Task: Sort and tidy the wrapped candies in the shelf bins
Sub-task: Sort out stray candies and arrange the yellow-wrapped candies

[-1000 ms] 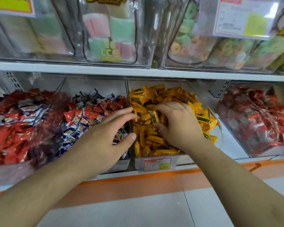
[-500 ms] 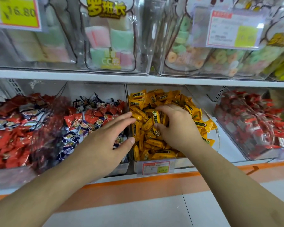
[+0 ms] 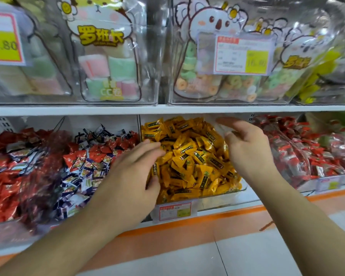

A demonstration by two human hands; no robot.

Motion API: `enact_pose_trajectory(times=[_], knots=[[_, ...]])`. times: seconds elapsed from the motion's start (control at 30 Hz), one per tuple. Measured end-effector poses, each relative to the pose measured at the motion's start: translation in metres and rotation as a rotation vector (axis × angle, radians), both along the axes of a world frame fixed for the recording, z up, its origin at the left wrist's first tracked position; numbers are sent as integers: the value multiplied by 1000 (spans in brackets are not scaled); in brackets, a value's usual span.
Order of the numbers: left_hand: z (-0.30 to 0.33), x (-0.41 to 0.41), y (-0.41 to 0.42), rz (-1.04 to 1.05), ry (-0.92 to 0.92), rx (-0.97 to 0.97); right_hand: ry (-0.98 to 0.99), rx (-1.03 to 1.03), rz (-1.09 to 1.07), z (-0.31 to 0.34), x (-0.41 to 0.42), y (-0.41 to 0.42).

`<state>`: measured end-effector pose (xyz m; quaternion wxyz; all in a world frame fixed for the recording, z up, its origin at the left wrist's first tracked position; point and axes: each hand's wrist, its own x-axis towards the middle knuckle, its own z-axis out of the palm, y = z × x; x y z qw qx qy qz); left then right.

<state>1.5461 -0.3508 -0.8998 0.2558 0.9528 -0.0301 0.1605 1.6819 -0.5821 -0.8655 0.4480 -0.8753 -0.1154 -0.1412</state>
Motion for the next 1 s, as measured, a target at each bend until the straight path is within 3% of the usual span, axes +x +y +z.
enact_pose_trajectory(times=[0.2, 0.43, 0.63, 1.0], knots=[[7, 63, -79, -216, 89, -72, 218, 100, 83, -26, -2, -41], [-14, 113, -106, -141, 130, 282, 280, 405, 182, -40, 10, -62], [-9, 119, -87, -50, 162, 443, 267, 373, 190, -44, 10, -66], [5, 113, -42, 26, 160, 428, 269, 385, 187, -43, 8, -63]])
